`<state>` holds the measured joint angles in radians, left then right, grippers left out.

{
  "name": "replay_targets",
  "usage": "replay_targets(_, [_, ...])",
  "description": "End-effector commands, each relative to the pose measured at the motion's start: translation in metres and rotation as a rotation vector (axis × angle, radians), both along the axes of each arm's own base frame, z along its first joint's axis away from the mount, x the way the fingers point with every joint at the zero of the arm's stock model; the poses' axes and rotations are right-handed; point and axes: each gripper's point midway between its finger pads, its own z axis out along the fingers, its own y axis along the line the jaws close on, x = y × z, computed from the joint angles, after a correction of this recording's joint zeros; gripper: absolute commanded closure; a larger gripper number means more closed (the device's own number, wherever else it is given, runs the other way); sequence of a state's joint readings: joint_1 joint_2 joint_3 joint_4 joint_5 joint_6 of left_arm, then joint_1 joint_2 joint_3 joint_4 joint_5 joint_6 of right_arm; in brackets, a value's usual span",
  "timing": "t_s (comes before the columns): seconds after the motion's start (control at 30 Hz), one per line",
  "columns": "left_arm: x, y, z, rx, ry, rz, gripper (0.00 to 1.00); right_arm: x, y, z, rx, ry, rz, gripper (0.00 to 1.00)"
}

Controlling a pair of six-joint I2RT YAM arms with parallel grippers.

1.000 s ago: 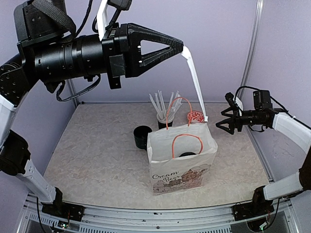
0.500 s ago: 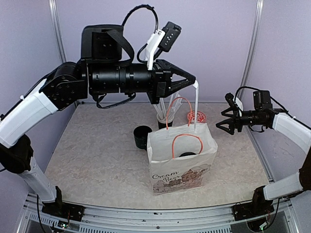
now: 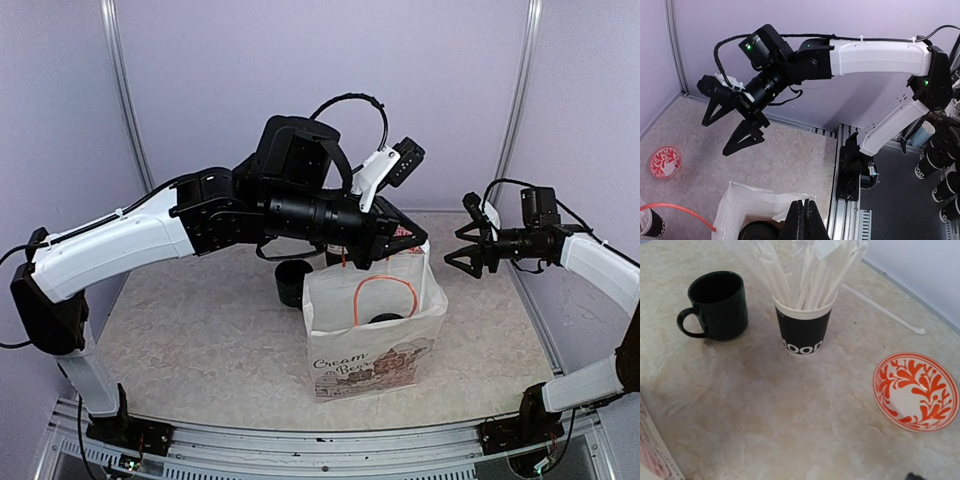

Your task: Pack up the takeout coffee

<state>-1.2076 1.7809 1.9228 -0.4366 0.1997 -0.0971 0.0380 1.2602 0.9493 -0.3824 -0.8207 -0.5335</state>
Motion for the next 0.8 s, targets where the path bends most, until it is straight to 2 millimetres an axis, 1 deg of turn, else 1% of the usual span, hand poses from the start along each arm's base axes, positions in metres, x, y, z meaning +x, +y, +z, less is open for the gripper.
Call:
replay_targets(0.0, [0.01, 0.026, -0.02, 0.082, 0.015, 0.083, 0.96, -0.001, 0.001, 0.0, -0.005, -0.015, 0.006, 0.1])
replay_targets(0.07, [0.016, 0.046, -0.033, 0.157, 0.015, 0.144, 0.85, -0.001, 0.001, 0.0, -0.004, -0.013, 0.007, 0.1])
replay_targets(0.13, [0.02, 0.067, -0.03, 0.198, -0.005, 0.192, 0.71, -0.001, 0.001, -0.001, -0.001, -0.01, 0.01, 0.1])
replay_targets(0.17, [0.022, 0.077, -0.025, 0.205, -0.021, 0.221, 0.66, 0.0, 0.002, -0.001, 0.0, -0.008, 0.013, 0.1])
replay_targets(0.2, [0.026, 0.089, -0.013, 0.191, -0.046, 0.257, 0.61, 0.0, 0.002, -0.001, 0.003, -0.005, 0.016, 0.1])
replay_targets(0.27, [0.038, 0.107, 0.005, 0.163, -0.091, 0.335, 0.48, 0.001, 0.003, -0.003, 0.005, 0.006, 0.022, 0.1])
replay_targets(0.33, [0.053, 0.126, 0.022, 0.123, -0.13, 0.42, 0.39, 0.002, 0.003, -0.005, 0.005, 0.015, 0.024, 0.1])
replay_targets(0.37, [0.065, 0.136, 0.027, 0.106, -0.141, 0.472, 0.36, 0.002, 0.004, -0.005, 0.004, 0.017, 0.025, 0.1])
replay_targets(0.43, [0.094, 0.158, 0.038, 0.053, -0.139, 0.568, 0.35, 0.002, 0.003, -0.007, 0.003, 0.02, 0.024, 0.1])
replay_targets(0.53, [0.151, 0.192, 0.029, 0.036, -0.083, 0.717, 0.38, 0.002, 0.003, -0.009, 0.001, 0.022, 0.022, 0.1])
replay_targets(0.63, [0.205, 0.209, 0.004, 0.034, -0.013, 0.8, 0.44, 0.004, 0.002, -0.011, -0.004, 0.025, 0.018, 0.1])
replay_targets(0.67, [0.22, 0.209, -0.007, 0.026, 0.018, 0.816, 0.45, 0.005, 0.002, -0.012, -0.005, 0.029, 0.017, 0.1])
replay_targets(0.77, [0.249, 0.206, -0.023, -0.017, 0.068, 0.799, 0.46, 0.006, 0.002, -0.016, -0.009, 0.039, 0.017, 0.1])
